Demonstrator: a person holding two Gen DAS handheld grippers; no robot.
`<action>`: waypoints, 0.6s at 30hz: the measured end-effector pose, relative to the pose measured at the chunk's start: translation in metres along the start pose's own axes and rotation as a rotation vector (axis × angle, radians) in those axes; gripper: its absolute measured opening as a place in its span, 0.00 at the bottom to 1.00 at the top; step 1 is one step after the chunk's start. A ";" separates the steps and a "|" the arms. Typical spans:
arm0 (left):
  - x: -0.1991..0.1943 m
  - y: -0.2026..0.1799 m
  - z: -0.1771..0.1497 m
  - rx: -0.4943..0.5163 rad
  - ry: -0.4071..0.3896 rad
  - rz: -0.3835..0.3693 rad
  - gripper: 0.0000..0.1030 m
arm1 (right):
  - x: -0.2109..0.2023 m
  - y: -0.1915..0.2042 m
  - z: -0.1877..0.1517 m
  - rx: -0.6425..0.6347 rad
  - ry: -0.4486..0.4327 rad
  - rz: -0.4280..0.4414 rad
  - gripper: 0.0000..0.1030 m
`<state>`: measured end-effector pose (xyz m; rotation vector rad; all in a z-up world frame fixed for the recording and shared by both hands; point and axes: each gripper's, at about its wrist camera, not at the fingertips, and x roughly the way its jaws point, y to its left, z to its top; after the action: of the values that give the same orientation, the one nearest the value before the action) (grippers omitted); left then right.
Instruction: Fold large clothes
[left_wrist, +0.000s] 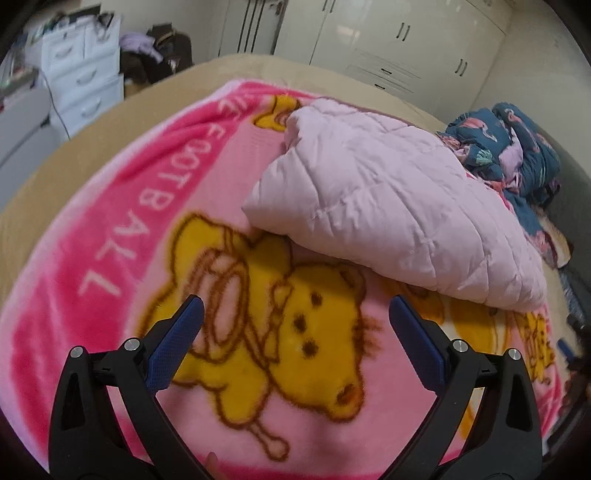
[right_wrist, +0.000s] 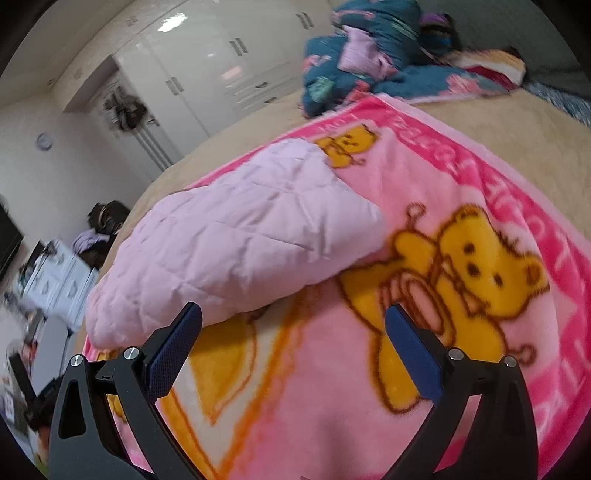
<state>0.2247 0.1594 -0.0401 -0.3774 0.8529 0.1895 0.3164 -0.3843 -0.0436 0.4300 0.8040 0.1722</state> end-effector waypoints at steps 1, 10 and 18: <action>0.004 0.002 0.001 -0.019 0.009 -0.013 0.91 | 0.004 -0.002 0.000 0.015 0.009 0.002 0.96; 0.035 0.007 0.017 -0.132 0.032 -0.056 0.91 | 0.038 -0.016 0.011 0.147 0.021 0.017 0.96; 0.065 0.011 0.034 -0.321 0.052 -0.166 0.91 | 0.074 -0.029 0.025 0.245 0.045 0.012 0.96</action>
<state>0.2872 0.1843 -0.0721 -0.7538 0.8391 0.1631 0.3847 -0.3953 -0.0896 0.6633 0.8704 0.0945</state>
